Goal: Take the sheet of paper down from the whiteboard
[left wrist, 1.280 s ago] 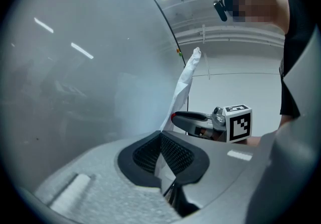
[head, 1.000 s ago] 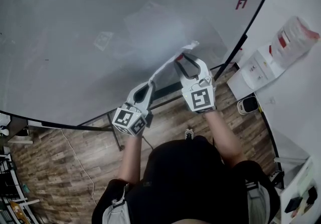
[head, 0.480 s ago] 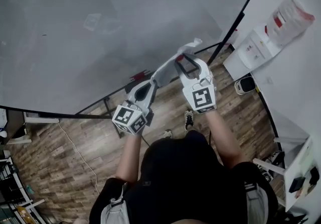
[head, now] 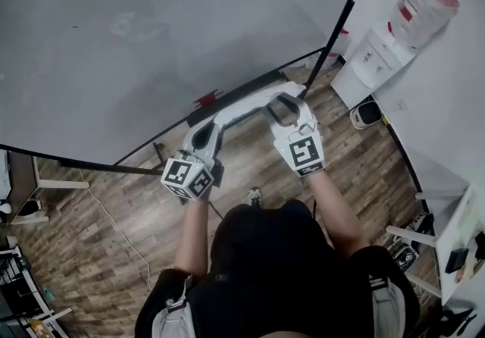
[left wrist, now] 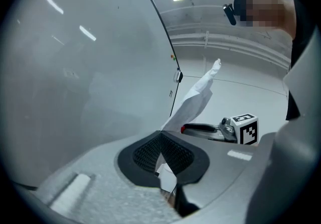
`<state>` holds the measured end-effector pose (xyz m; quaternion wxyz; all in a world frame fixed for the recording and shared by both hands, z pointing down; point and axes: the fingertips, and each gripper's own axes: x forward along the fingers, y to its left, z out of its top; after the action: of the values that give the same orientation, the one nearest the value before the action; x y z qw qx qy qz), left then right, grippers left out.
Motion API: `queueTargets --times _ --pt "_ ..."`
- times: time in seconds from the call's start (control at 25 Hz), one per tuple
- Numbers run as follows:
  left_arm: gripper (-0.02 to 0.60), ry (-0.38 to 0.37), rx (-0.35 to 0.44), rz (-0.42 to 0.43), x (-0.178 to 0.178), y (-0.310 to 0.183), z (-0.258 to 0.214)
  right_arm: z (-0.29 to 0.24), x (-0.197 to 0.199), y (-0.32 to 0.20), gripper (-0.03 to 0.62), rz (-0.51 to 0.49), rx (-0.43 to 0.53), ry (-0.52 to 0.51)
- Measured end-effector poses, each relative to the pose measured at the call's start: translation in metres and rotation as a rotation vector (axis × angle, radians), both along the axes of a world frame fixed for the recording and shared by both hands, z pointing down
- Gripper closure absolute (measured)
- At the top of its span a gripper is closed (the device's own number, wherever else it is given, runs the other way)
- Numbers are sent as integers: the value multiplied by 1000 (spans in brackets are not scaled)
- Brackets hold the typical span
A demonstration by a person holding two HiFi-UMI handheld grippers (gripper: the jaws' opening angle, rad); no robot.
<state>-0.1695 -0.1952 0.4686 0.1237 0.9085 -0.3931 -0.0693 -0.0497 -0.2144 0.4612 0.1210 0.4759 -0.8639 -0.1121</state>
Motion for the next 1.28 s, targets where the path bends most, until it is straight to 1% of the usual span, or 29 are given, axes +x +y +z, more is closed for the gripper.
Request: queueTargets --times 0.12,0.28,0.56,0.8,0.92,1.08,1.28 --pt "572 3 14 -43 -9 13 -8 -1 9 20 465 -2 -5 -14" --pt "572 12 -1 -98 -12 36 -11 -2 26 54 465 -9 -13 -19" --pt "572 -5 -1 -115 31 100 -16 8 84 127 465 0 -38 -36" --pt "572 -13 -12 -119 65 158 -10 18 120 180 465 0 -52 -46" --pt "572 -8 -16 -127 74 179 -7 24 131 199 465 -2 -55 -55" --pt "572 -15 -17 -135 79 201 -2 30 134 223 465 -11 -58 -51" --pt "572 -9 -9 -127 93 216 -7 26 148 243 465 -1 -45 -53"
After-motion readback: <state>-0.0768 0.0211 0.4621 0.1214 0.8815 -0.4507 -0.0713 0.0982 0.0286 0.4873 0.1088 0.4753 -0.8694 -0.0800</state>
